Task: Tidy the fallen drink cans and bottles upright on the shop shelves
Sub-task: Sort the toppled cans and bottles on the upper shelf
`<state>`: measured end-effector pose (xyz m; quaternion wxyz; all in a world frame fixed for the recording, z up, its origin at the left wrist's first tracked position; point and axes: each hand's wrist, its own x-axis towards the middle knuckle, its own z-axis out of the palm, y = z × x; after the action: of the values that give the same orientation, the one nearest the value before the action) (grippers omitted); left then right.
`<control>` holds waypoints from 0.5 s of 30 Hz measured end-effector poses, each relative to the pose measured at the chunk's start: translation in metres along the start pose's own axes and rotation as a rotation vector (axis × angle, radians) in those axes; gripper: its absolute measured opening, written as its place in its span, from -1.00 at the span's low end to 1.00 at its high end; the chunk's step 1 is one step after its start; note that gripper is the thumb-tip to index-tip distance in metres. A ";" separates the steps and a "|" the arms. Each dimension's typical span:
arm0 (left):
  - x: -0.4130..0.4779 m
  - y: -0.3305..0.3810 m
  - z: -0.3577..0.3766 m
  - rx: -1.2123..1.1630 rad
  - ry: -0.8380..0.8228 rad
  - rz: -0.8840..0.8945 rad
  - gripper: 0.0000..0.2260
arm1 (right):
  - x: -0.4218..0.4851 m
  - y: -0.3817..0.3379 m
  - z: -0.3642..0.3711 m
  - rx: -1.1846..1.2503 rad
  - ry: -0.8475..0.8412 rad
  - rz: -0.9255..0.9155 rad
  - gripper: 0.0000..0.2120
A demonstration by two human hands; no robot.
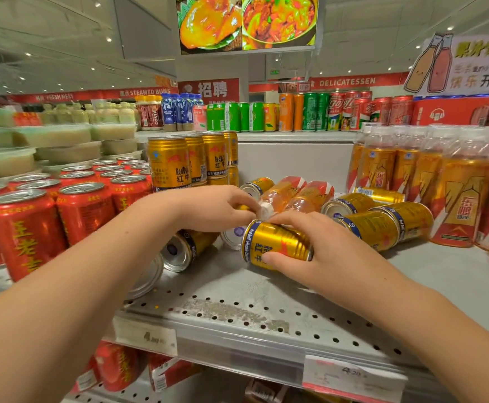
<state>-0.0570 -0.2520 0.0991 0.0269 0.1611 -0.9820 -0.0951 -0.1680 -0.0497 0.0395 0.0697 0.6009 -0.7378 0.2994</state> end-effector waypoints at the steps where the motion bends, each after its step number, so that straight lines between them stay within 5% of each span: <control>1: -0.002 -0.003 -0.003 0.043 -0.026 -0.032 -0.56 | 0.000 0.000 0.000 -0.002 -0.003 -0.010 -0.47; 8: -0.001 -0.009 0.008 0.290 0.176 -0.202 -0.59 | -0.002 -0.004 0.004 0.018 -0.021 -0.091 -0.48; 15: 0.000 -0.004 0.000 0.208 0.168 -0.229 -0.50 | 0.001 -0.006 0.010 0.054 -0.056 -0.123 -0.45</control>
<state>-0.0559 -0.2555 0.0982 0.0810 0.2812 -0.9561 0.0183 -0.1602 -0.0558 0.0342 0.0512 0.6551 -0.6927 0.2974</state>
